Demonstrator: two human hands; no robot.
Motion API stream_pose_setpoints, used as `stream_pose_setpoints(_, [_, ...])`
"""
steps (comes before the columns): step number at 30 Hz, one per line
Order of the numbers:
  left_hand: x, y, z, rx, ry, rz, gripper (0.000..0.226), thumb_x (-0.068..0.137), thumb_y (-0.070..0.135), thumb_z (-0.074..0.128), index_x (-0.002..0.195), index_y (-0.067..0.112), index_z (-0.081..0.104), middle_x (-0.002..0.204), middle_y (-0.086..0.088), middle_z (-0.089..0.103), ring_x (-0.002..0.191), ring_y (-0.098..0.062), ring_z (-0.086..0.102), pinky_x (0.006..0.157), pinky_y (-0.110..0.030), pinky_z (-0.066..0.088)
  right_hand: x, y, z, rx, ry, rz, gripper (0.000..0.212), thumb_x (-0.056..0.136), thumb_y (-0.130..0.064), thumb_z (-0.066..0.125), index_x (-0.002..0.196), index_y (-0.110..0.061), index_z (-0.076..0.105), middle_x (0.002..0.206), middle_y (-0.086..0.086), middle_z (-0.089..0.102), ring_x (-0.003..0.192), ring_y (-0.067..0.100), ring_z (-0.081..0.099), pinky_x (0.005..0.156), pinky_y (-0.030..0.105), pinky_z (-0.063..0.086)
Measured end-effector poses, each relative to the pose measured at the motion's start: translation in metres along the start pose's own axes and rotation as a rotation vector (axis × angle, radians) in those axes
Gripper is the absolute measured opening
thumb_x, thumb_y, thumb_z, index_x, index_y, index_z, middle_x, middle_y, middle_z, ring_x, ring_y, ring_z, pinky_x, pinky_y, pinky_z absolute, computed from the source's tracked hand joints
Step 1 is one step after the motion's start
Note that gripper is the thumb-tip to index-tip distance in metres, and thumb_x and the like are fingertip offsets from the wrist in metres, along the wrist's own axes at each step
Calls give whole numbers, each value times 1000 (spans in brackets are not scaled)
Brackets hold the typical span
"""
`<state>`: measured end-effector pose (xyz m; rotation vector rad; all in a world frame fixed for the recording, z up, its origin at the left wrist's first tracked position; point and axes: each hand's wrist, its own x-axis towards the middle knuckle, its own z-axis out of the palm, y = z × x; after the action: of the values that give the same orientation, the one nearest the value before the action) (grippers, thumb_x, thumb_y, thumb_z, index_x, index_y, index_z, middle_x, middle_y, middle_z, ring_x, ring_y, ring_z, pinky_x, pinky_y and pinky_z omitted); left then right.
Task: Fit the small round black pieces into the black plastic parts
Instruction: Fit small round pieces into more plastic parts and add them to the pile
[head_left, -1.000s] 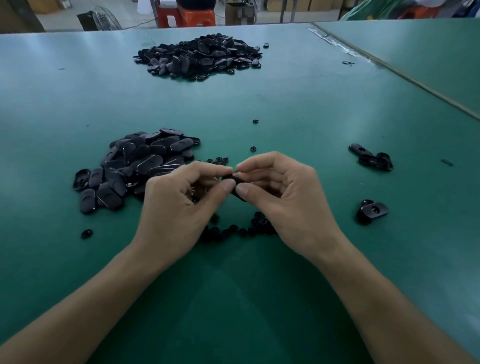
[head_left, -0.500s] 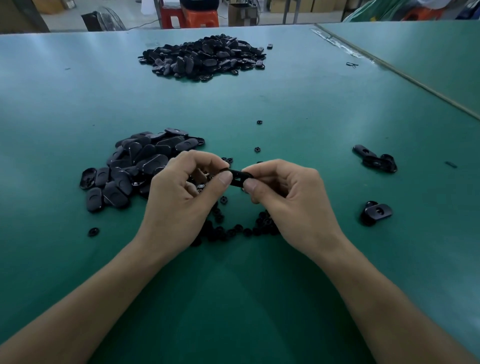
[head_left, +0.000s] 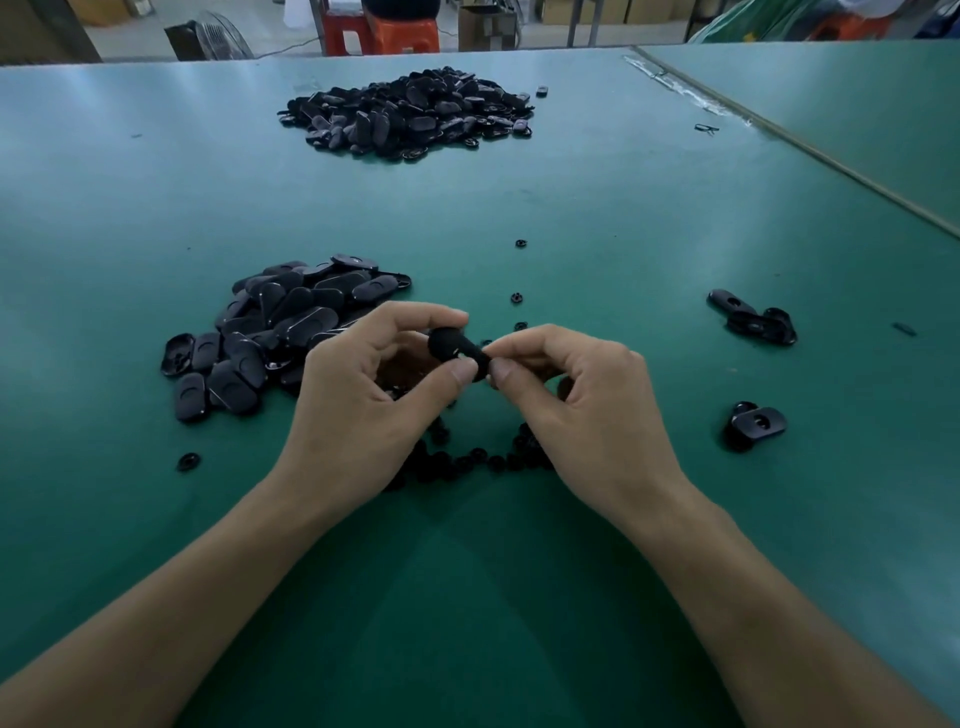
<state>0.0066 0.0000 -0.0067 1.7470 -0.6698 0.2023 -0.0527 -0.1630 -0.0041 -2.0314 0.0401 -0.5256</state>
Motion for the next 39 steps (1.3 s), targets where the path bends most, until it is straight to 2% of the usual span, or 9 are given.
stream_pose_setpoints(6, [2,-2,-1,-60,63,-55,18,91,12,71,97,29,70,86,15,75,79,-1,71,72,-13,53,2,7,-3,-550,-52,5,33,97,-34,58,130,-32,63,105,-7,56,106,14,46,93,26,38])
stream_pose_setpoints(9, [3,-2,0,-116,71,-82,14,93,11,66,94,24,69,85,16,76,78,0,71,70,-13,53,5,3,1,-642,-132,0,35,98,-41,55,132,-38,60,105,-6,51,107,17,42,95,31,37])
stream_pose_setpoints(16, [3,-2,-3,-75,92,-77,14,92,15,69,94,28,73,87,10,76,69,-7,67,67,-24,57,7,1,4,-589,-124,7,16,96,-34,62,104,-29,75,94,-5,50,100,16,43,91,32,40])
stream_pose_setpoints(20, [2,-2,-2,-123,113,-84,13,88,12,73,96,21,75,85,3,77,69,-15,73,68,-21,58,7,-1,6,-575,-127,-15,13,98,-29,59,99,-19,68,95,-4,57,97,17,49,89,34,43])
stream_pose_setpoints(24, [3,-3,-1,-173,136,-133,15,85,5,75,92,17,74,82,4,77,71,-15,75,69,-21,58,6,-2,5,-396,-69,-30,8,99,-21,58,91,-19,58,82,-6,61,80,15,54,73,37,48])
stream_pose_setpoints(28, [3,-3,0,-193,150,-150,18,83,2,76,90,18,73,81,3,77,72,-16,75,70,-21,58,5,-2,6,-317,2,-86,4,98,-18,59,96,-19,62,82,-11,59,76,8,54,71,25,45])
stream_pose_setpoints(31, [3,-4,0,-190,149,-160,20,82,-1,77,89,17,72,80,3,77,69,-14,74,70,-22,59,4,-2,6,-295,6,-98,15,98,-19,60,108,-18,71,89,-8,65,81,7,57,76,16,43])
stream_pose_setpoints(35, [3,-4,0,-189,163,-172,18,83,-2,76,89,15,72,79,2,76,69,-14,75,67,-20,58,4,0,5,-254,62,-104,12,97,-23,63,97,-19,74,79,-5,69,72,11,60,70,27,48])
stream_pose_setpoints(39, [2,-4,0,-158,171,-167,16,85,2,76,90,16,71,80,-3,75,71,-19,76,66,-24,59,4,-1,4,-210,113,-118,10,96,-19,65,95,-18,75,73,-11,66,66,5,58,64,14,44])
